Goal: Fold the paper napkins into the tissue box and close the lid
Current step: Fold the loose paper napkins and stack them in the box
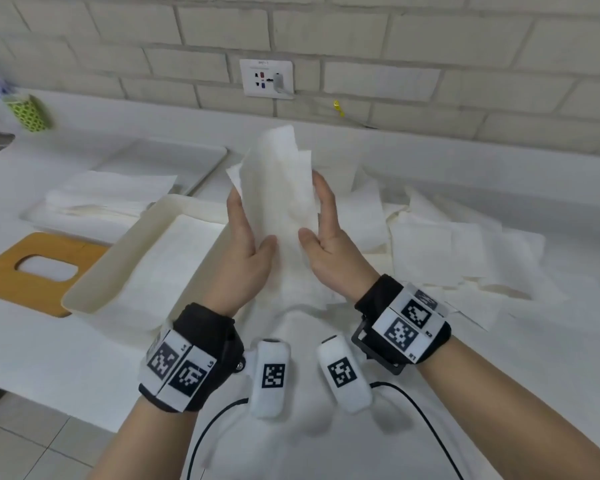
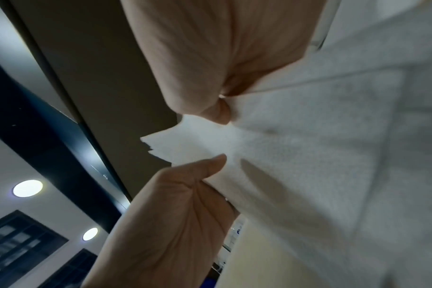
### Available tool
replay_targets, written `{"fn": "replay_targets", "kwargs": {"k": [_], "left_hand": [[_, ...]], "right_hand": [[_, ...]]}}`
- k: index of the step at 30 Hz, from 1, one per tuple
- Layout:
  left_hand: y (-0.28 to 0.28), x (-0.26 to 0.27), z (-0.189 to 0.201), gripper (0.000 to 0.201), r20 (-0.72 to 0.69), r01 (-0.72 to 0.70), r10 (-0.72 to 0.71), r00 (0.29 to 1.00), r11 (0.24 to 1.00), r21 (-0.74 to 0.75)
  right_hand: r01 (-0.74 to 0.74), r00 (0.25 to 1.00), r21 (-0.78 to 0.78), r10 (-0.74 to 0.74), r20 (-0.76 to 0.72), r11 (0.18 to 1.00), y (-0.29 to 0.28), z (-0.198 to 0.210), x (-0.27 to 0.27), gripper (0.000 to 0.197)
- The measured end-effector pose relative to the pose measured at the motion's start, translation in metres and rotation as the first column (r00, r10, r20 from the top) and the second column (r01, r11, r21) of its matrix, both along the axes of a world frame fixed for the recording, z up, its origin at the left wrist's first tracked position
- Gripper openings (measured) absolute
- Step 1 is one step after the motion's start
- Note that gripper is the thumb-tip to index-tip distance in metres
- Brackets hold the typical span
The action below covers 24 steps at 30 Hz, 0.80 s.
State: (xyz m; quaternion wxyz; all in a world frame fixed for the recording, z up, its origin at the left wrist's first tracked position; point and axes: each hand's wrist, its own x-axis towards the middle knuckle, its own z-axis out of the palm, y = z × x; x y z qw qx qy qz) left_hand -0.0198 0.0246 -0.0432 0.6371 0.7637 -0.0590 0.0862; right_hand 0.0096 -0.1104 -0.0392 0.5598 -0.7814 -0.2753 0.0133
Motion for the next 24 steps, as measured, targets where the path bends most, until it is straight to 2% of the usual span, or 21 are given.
{"fn": "replay_targets", "kwargs": {"k": [2, 6, 8, 10, 12, 14, 16, 19, 21, 24], "left_hand": [[0.002, 0.001, 0.002, 0.069, 0.065, -0.04, 0.04, 0.997, 0.999, 0.001], [0.008, 0.0, 0.0, 0.059, 0.022, -0.081, 0.092, 0.996, 0.951, -0.297], [0.011, 0.002, 0.002, 0.052, -0.018, -0.079, 0.078, 0.997, 0.926, -0.369], [0.014, 0.005, 0.007, 0.045, -0.025, -0.009, -0.002, 1.0, 0.899, -0.439], [0.015, 0.006, 0.012, 0.054, 0.037, 0.121, -0.118, 0.992, 0.861, -0.494], [0.014, 0.006, 0.017, 0.06, 0.099, 0.201, -0.175, 0.98, 0.834, -0.514], [0.012, 0.008, 0.018, 0.052, 0.097, 0.184, -0.156, 0.983, 0.831, -0.525], [0.008, 0.01, 0.01, 0.042, -0.021, -0.002, -0.01, 1.0, 0.879, -0.477], [0.006, 0.01, 0.001, 0.038, -0.084, -0.059, 0.029, 0.996, 0.922, -0.383], [0.0, 0.006, -0.004, 0.031, -0.072, -0.043, 0.032, 0.997, 0.987, -0.156]], "right_hand": [[-0.015, 0.998, 0.099, 0.008, 0.069, 0.995, 0.001, 0.004, 0.002, 0.074], [-0.032, 0.999, 0.132, 0.032, 0.005, 0.991, -0.004, -0.004, 0.003, 0.075], [-0.025, 0.998, 0.125, 0.032, -0.053, 0.992, -0.006, -0.007, 0.002, 0.073], [-0.026, 0.993, 0.139, 0.041, -0.106, 0.99, -0.008, -0.006, 0.003, 0.07], [-0.011, 0.988, 0.144, 0.033, -0.152, 0.99, -0.011, -0.002, 0.002, 0.065], [0.021, 0.985, 0.125, 0.001, -0.172, 0.992, -0.011, 0.0, 0.001, 0.06], [0.055, 0.983, 0.079, -0.041, -0.179, 0.995, -0.011, 0.0, 0.001, 0.053], [0.12, 0.983, 0.057, -0.111, -0.144, 0.991, -0.011, -0.005, 0.003, 0.033], [0.213, 0.969, 0.054, -0.204, -0.138, 0.976, -0.011, -0.008, 0.007, 0.016], [0.267, 0.963, 0.073, -0.263, -0.061, 0.961, -0.007, -0.006, 0.009, 0.006]]}}
